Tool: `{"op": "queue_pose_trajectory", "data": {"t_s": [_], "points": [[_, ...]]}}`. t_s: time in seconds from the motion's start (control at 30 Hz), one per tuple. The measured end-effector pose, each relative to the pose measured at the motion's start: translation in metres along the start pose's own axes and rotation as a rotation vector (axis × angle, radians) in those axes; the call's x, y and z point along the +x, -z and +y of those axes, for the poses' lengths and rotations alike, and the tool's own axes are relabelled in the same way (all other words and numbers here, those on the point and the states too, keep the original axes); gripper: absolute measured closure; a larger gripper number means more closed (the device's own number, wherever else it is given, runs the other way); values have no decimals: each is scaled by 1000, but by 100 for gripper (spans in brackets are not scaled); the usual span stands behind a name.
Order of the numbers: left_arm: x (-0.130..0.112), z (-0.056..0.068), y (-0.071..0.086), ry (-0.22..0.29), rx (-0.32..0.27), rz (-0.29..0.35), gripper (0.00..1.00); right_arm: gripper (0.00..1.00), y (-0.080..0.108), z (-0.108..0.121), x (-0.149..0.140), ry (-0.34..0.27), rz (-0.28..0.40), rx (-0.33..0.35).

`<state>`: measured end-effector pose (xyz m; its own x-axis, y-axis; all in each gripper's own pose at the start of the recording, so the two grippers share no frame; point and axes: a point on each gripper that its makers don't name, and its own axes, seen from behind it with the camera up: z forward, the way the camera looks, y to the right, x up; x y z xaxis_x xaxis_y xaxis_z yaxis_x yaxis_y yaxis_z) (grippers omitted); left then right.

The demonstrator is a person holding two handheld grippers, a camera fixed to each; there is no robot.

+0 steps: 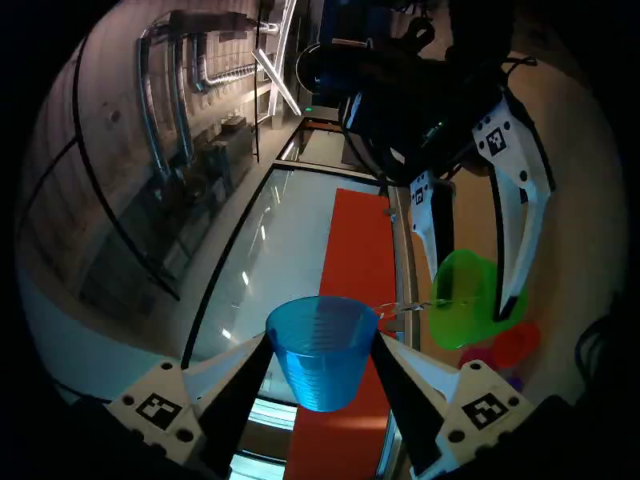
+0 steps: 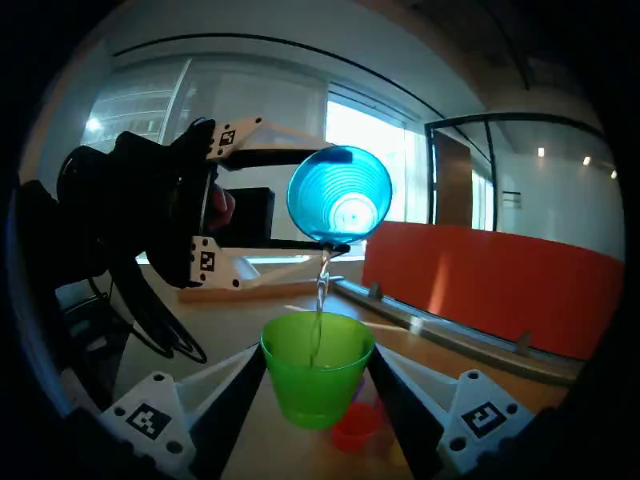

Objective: Pour water

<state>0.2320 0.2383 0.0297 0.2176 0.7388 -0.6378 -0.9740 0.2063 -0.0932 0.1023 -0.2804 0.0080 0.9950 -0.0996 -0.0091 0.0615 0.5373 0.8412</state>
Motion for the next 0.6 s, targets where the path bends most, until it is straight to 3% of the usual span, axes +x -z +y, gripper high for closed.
{"op": "queue_pose_trajectory", "data": {"t_s": [0.6], "points": [[4, -3, -1, -57, 5, 12, 15, 10, 0, -1, 1, 5, 2, -1]]}}
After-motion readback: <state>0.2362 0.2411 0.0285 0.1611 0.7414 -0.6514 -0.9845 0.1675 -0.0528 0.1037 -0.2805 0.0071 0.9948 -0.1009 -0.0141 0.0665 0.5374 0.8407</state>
